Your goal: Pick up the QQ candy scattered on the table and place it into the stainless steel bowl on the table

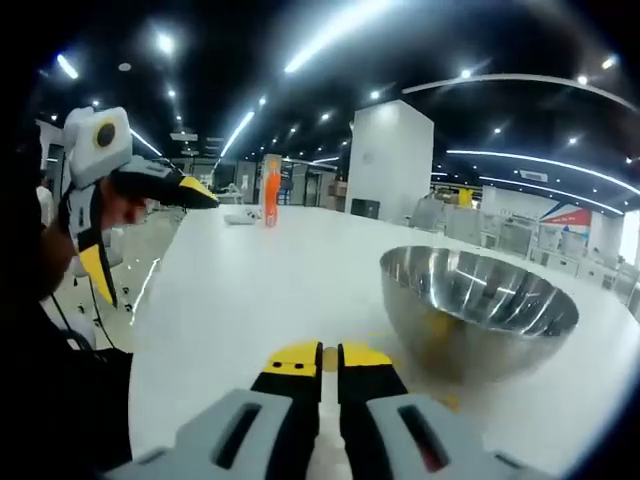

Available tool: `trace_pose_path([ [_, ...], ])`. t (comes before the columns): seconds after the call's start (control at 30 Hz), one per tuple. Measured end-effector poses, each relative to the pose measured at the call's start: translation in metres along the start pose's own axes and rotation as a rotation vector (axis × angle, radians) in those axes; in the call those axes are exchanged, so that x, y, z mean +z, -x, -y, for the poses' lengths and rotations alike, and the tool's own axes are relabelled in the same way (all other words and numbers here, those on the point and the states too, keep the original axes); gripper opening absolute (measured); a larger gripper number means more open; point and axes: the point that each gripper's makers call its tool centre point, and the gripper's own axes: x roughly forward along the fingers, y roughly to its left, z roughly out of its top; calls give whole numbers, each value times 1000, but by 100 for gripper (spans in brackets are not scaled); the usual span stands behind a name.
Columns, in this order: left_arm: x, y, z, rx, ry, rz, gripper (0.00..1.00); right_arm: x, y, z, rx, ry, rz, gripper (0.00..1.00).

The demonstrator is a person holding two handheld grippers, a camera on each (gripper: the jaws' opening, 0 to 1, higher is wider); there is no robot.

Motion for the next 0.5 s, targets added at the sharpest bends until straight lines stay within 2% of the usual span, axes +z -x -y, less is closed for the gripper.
trace_pose_path([
  [0.27,0,-1,1,0,1,0,86,60,21,-14,8,56,123,6],
  [0.5,0,0,2,0,3,1,86,94,35,-25,19,85,194,7],
])
